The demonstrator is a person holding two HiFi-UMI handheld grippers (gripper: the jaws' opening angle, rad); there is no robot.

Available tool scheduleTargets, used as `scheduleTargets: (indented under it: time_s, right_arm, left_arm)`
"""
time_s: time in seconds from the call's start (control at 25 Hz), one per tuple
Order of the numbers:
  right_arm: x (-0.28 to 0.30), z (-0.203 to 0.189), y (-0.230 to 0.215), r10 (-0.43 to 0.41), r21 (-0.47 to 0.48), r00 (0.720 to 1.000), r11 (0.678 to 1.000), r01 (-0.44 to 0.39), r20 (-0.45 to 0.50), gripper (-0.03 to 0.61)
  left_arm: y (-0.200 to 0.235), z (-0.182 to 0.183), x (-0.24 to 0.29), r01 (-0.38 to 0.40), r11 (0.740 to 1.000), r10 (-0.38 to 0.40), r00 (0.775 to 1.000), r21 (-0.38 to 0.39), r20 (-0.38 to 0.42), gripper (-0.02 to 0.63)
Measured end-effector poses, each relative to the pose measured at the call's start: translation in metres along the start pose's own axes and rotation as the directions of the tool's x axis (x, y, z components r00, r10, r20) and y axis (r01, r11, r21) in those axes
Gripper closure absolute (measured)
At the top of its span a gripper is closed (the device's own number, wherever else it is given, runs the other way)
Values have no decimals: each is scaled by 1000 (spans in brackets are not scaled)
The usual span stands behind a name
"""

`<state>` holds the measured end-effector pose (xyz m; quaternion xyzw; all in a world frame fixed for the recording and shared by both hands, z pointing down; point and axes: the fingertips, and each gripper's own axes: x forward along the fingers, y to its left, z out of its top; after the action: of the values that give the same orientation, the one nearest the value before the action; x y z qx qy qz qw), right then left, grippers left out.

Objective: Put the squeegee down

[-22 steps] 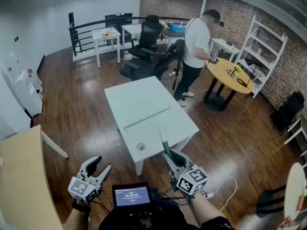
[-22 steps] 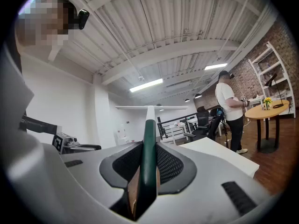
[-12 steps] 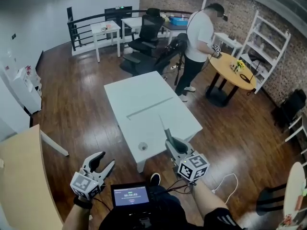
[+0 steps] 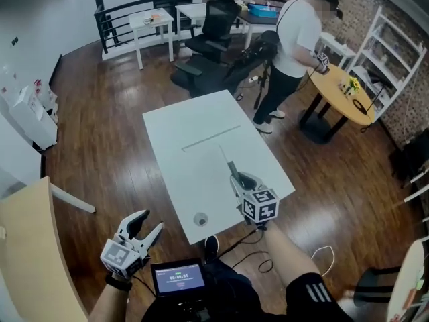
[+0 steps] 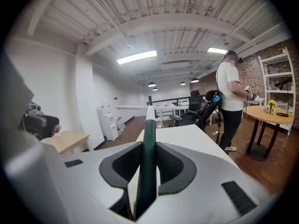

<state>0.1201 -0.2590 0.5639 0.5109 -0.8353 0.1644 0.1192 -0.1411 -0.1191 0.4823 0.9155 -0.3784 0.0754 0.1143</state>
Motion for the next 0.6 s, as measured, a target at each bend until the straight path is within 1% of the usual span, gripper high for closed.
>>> scheduleTargets:
  time_s: [0.12,0.2,0.4,0.56,0.6]
  right_arm:
    - [70,-19,-48,0,28,996,1000,3,-91,459]
    - [111,-34,-73,5,36,988,999,0,-157,460]
    - [195,-78,-113,13,38,960,999,-2,-280,460]
    - [245,-111,-142,8,27,933,1000,2,-359,460]
    - [255,-119,-149,2,16,925,1000,5,-380,460]
  left_arm:
    - [26,-2,50,-13,1000,13,1000,-18,-17,399]
    - [40,-4,79,-24,999,23,999,-38,-36,399]
    - [68,-24,140,-55,993,46,995,-102,-88,399]
    - [94,-52,179,-79,991,65,990,-105,-127,399]
    - [98,-53,189,-80,990,66,990,-113,-128,399]
